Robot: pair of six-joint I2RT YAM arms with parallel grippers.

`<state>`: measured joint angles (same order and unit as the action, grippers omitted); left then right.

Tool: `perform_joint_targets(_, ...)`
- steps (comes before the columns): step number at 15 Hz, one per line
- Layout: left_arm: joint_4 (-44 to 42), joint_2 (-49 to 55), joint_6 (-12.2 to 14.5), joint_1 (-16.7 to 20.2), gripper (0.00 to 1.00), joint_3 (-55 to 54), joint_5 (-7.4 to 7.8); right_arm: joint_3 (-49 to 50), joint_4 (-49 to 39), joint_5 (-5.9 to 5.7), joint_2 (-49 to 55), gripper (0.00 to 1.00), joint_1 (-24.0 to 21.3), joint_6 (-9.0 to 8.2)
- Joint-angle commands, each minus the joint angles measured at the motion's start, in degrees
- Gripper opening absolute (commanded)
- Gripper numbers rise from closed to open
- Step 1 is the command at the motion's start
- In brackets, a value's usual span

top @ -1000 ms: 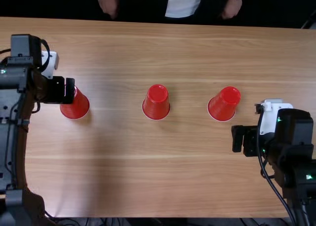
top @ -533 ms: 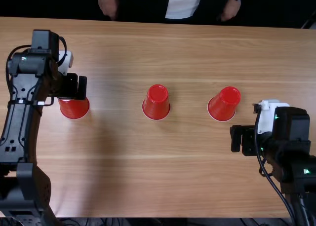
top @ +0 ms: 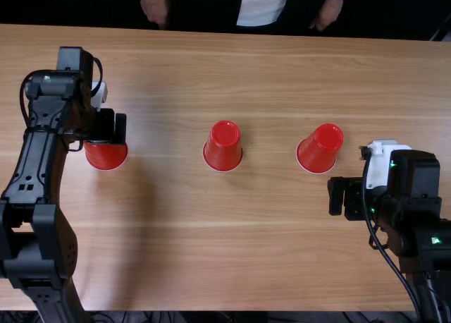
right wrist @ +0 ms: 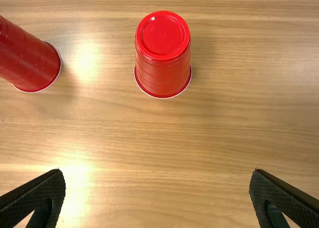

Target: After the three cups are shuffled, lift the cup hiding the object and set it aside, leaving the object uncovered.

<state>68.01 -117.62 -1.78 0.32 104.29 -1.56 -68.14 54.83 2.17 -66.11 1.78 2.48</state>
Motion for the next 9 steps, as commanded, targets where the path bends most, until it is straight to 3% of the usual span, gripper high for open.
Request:
perform_joint_targets(1,0.02,-2.52,-0.64,-0.58,1.0,2.85,-1.5,0.29,-0.13,0.57,-0.95,1.0,0.59,-0.37)
perform_joint_targets(3,0.02,-4.02,-0.64,-1.11,1.0,3.29,-1.5,0.29,-0.13,0.57,-0.95,1.0,0.59,-0.37)
perform_joint_targets(4,-0.09,-4.28,-0.64,-1.28,0.84,3.38,-1.5,0.29,-0.13,0.57,-0.95,1.0,0.59,-0.37)
perform_joint_targets(7,0.02,-4.37,-0.64,-1.37,0.14,3.29,-1.18,0.46,-0.13,0.46,-0.87,1.0,0.5,-0.37)
perform_joint_targets(9,0.02,-4.28,-0.54,-1.46,0.09,3.29,-0.55,0.38,-0.13,0.57,-0.87,1.0,0.59,-0.37)
